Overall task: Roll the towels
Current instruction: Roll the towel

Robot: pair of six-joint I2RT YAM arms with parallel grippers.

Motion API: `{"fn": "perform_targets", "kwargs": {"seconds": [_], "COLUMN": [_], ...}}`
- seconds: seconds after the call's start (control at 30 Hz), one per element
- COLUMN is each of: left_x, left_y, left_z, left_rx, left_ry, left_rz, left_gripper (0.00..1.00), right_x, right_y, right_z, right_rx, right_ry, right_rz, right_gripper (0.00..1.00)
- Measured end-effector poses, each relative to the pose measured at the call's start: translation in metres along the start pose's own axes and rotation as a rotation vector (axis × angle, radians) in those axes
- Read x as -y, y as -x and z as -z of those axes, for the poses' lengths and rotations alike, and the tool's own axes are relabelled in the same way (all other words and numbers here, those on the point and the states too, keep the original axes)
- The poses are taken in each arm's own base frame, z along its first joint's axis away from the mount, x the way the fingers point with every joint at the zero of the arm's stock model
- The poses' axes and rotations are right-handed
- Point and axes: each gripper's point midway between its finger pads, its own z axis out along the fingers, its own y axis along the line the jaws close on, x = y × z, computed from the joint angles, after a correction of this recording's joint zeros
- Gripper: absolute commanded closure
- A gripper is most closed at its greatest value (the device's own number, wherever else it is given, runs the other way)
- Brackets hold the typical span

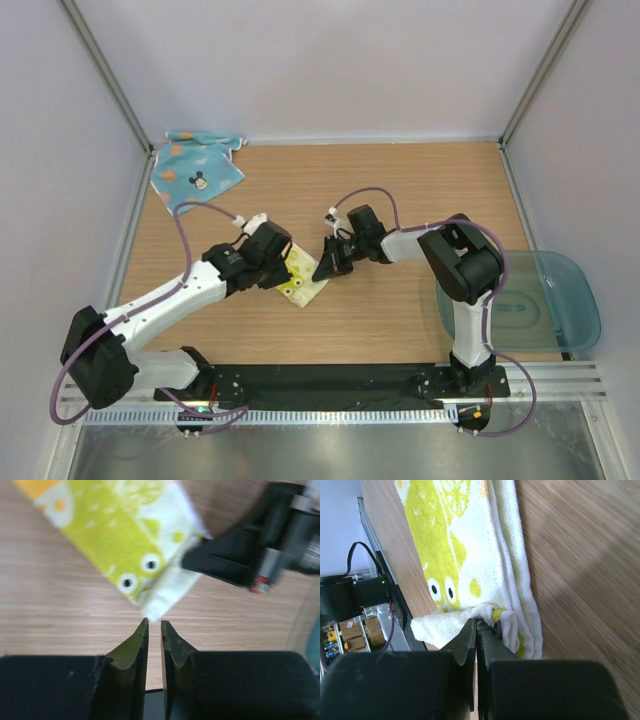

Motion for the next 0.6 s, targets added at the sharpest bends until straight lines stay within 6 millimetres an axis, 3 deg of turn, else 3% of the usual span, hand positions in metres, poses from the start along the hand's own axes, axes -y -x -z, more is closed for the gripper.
{"fn": "perform_targets", "kwargs": {"seconds": [0.13, 0.17, 0.2, 0.3, 0.4, 0.6], "left_x": [0.066, 0.086, 0.09, 0.084, 0.065, 0.049], "left_y": [0.007, 0.002, -0.003, -0.016, -0.033, -0.044], "left_z": [0.031, 0.032, 0.025, -0.008, -0.045, -0.063], "left_rx": [0.109, 0.126, 0.122, 0.084, 0.014, -0.027], "left_ry": [-0.137, -0.169, -0.164, -0.085, 0.014, 0.065], "left_rz": [-0.323, -0.434, -0.485, -0.601, -0.689, -0.742], "left_gripper": [0.83, 0.83, 0.83, 0.83, 0.8, 0.73], "right_x": [0.0, 0.0, 0.0, 0.001, 0.001, 0.001], "right_y": [0.0, 0.001, 0.001, 0.001, 0.002, 0.002], "right_z": [0.0, 0.0, 0.0, 0.001, 0.001, 0.001], "right_rx": [-0.003, -0.003, -0.004, -0.007, -0.011, -0.016], "right_ry": [-0.003, -0.005, -0.006, -0.011, -0.016, -0.022], "right_rz": [0.002, 0.005, 0.006, 0.009, 0.01, 0.015], "right_gripper": [0.99, 0.99, 0.99, 0.99, 0.99, 0.99]}}
